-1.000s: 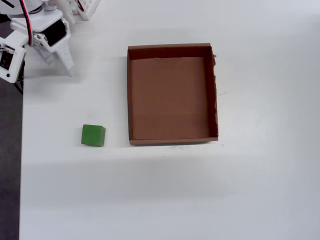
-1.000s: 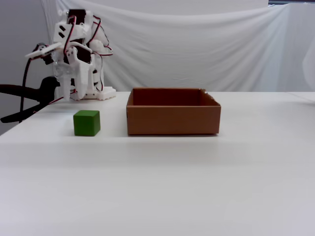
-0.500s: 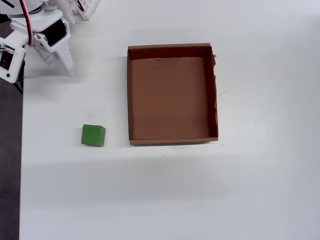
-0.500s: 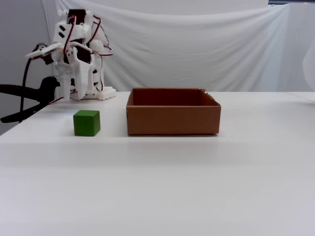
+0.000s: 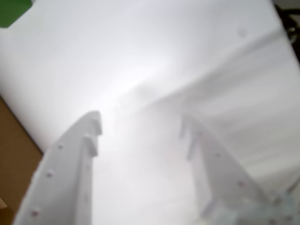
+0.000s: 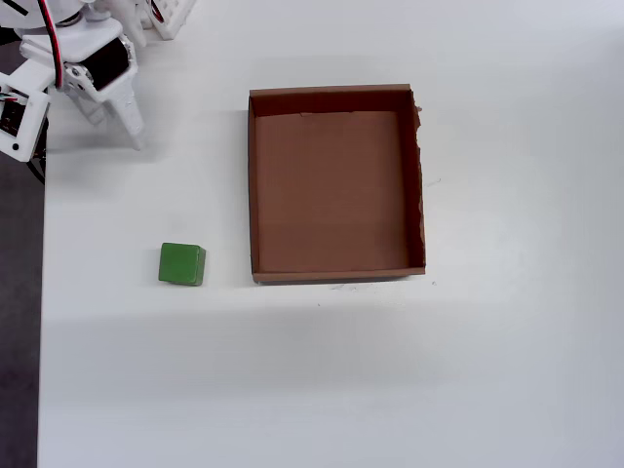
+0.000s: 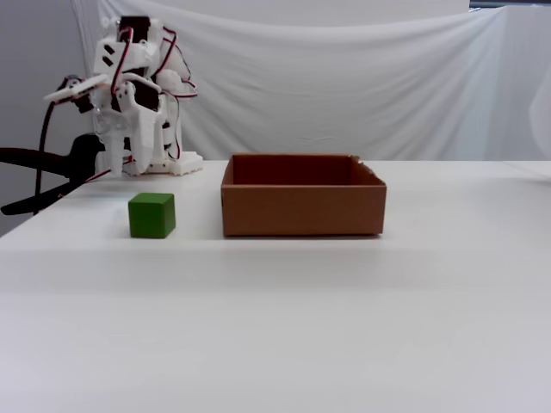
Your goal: Grasp a green cube and put it in a box.
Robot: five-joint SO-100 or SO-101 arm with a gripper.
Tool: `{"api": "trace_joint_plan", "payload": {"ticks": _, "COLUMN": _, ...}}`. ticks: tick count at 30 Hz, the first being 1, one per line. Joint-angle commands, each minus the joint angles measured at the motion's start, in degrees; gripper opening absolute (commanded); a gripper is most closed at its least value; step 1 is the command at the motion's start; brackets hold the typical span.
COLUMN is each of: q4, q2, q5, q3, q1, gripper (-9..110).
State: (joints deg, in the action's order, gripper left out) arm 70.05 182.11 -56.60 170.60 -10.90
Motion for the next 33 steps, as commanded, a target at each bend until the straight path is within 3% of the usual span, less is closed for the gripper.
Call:
{"api": "trace_joint_plan", "payload": {"ticks": 1, "q4": 0.6, "q2": 0.4, "q5": 0.4, "q3": -0.3, "q1": -0.4, "gripper": 22}}
{"api": "trace_joint_plan", "payload": {"ticks": 19, "q4": 0.6, "q2": 0.4, "q5": 0.4, "q3": -0.3, "q1": 0.2, "gripper": 22}}
{"api": "trace_joint_plan", "payload": {"ticks": 24, "q4": -6.8, "q2": 0.2, "q5": 0.4, "q3": -0.6, "q1": 0.7, "gripper": 22}}
{"api": "trace_joint_plan", "payload": {"ticks": 33, "q4": -11.2, "q2": -35.0, "q5": -0.2, "q3": -28.7, "q1": -1.3, "gripper": 22}}
